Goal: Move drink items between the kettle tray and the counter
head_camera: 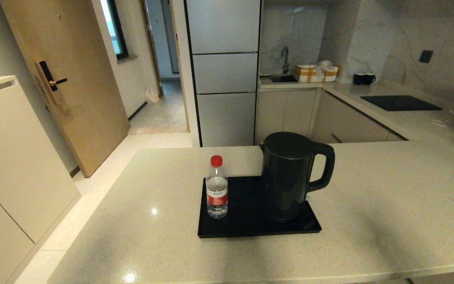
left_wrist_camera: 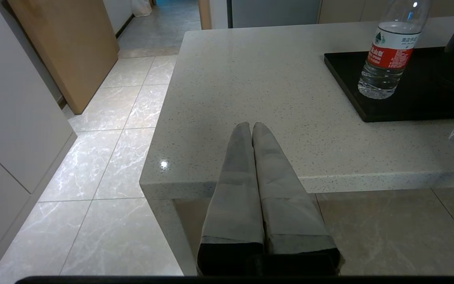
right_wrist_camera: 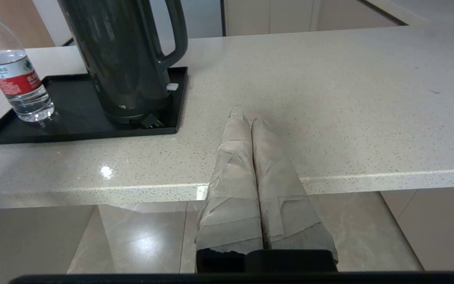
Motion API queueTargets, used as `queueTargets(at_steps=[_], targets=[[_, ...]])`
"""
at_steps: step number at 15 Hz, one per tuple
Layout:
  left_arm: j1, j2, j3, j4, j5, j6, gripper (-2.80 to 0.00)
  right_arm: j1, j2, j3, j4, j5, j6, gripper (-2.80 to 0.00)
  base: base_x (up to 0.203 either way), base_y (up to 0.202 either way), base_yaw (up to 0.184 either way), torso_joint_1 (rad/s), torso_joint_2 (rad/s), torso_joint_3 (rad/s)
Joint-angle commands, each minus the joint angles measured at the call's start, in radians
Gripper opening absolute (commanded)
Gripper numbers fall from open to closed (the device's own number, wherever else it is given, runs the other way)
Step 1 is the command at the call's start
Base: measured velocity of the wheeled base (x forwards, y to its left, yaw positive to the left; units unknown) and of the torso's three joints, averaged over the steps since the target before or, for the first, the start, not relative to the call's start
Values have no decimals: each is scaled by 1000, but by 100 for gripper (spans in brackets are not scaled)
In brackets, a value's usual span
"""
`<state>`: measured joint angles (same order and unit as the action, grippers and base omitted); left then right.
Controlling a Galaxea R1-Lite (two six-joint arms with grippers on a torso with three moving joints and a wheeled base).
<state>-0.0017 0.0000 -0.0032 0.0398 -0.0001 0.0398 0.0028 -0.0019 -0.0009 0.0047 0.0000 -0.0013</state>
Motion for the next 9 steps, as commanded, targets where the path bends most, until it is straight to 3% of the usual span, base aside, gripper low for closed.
queueTargets(at_steps=[1, 9], targets=[[0, 0, 0, 0, 0, 0, -280, 0, 2, 2, 0, 0, 0, -280, 0, 0, 0, 0, 0, 0], [0, 0, 0, 0, 0, 0, -280, 0, 2, 2, 0, 0, 0, -280, 0, 0, 0, 0, 0, 0]])
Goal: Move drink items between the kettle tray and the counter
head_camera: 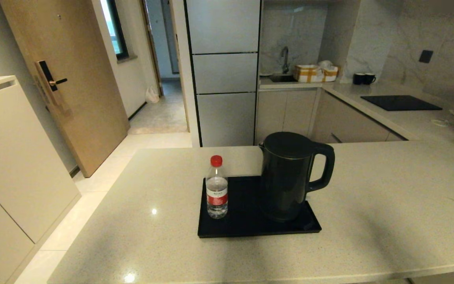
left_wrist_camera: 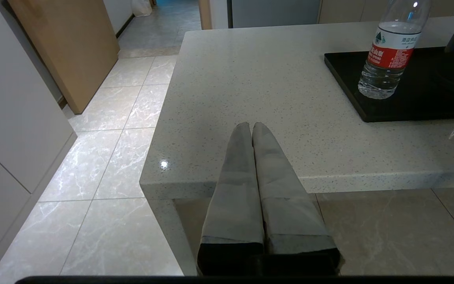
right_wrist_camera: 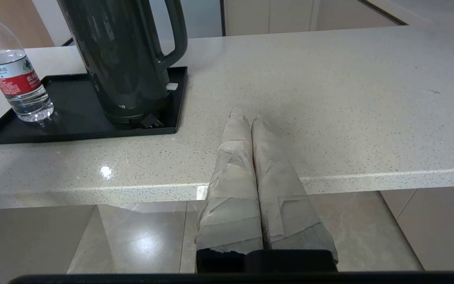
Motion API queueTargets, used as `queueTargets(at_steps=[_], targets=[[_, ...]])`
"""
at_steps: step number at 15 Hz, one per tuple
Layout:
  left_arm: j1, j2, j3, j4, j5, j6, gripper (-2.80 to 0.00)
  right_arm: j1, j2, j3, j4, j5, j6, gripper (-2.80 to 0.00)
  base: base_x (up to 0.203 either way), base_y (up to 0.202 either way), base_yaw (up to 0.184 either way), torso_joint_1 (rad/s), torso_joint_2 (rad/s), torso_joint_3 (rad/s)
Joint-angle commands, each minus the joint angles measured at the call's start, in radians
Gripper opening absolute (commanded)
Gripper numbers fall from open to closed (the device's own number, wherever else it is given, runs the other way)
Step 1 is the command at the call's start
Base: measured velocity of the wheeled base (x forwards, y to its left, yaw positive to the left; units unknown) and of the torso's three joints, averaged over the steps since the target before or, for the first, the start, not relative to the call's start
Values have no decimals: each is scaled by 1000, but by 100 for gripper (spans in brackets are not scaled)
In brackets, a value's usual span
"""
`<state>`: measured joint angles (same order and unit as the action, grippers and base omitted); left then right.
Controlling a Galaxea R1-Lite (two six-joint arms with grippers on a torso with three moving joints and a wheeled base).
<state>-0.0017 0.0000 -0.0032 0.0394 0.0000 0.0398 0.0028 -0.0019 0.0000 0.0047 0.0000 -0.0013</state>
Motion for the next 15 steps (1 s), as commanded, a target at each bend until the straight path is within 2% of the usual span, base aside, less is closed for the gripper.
queueTargets(at_steps=[1, 15], targets=[[0, 0, 0, 1, 0, 0, -280, 0, 2, 1, 0, 0, 0, -280, 0, 0, 0, 0, 0, 0], [0, 0, 0, 1, 0, 0, -280, 0, 2, 2, 0, 0, 0, -280, 0, 0, 0, 0, 0, 0]])
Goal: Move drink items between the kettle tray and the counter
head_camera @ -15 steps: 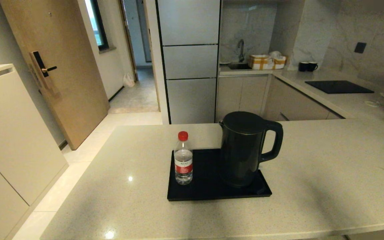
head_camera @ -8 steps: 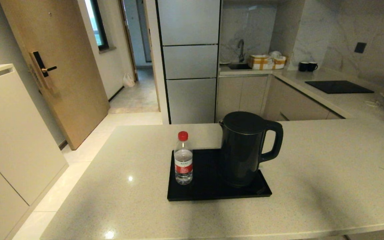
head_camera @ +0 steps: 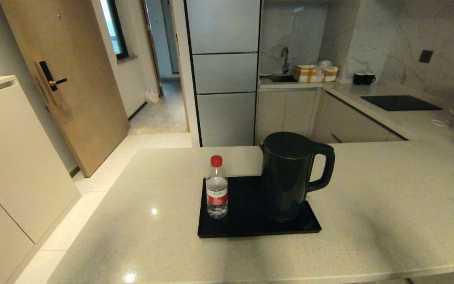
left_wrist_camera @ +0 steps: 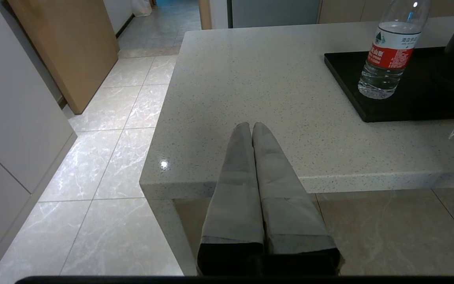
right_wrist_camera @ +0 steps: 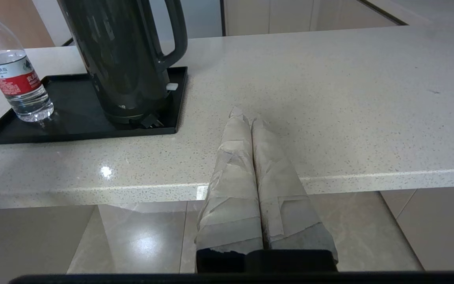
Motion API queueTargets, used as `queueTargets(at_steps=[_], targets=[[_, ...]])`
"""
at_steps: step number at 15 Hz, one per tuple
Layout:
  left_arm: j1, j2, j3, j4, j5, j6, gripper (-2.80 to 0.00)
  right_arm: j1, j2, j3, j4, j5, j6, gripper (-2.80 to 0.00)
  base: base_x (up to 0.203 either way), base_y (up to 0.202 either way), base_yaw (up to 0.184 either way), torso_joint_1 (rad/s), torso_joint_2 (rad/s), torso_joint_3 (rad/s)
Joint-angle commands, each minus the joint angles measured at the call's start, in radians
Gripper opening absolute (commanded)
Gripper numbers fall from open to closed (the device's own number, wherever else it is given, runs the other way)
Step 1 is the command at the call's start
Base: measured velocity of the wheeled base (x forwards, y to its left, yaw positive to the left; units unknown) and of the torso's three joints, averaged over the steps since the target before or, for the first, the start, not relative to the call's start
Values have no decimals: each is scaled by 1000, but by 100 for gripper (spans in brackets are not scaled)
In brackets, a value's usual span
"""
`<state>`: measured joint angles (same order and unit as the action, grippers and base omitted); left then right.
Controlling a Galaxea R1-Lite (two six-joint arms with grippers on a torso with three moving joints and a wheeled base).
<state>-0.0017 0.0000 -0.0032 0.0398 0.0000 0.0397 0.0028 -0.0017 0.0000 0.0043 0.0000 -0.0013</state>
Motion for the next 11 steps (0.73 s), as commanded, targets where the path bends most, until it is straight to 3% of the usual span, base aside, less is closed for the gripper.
queueTargets(at_steps=[1, 11], targets=[[0, 0, 0, 0, 0, 0, -280, 0, 2, 0, 0, 0, 0, -280, 0, 0, 0, 0, 0, 0], [0, 0, 0, 0, 0, 0, -280, 0, 2, 0, 0, 0, 0, -280, 0, 0, 0, 0, 0, 0]])
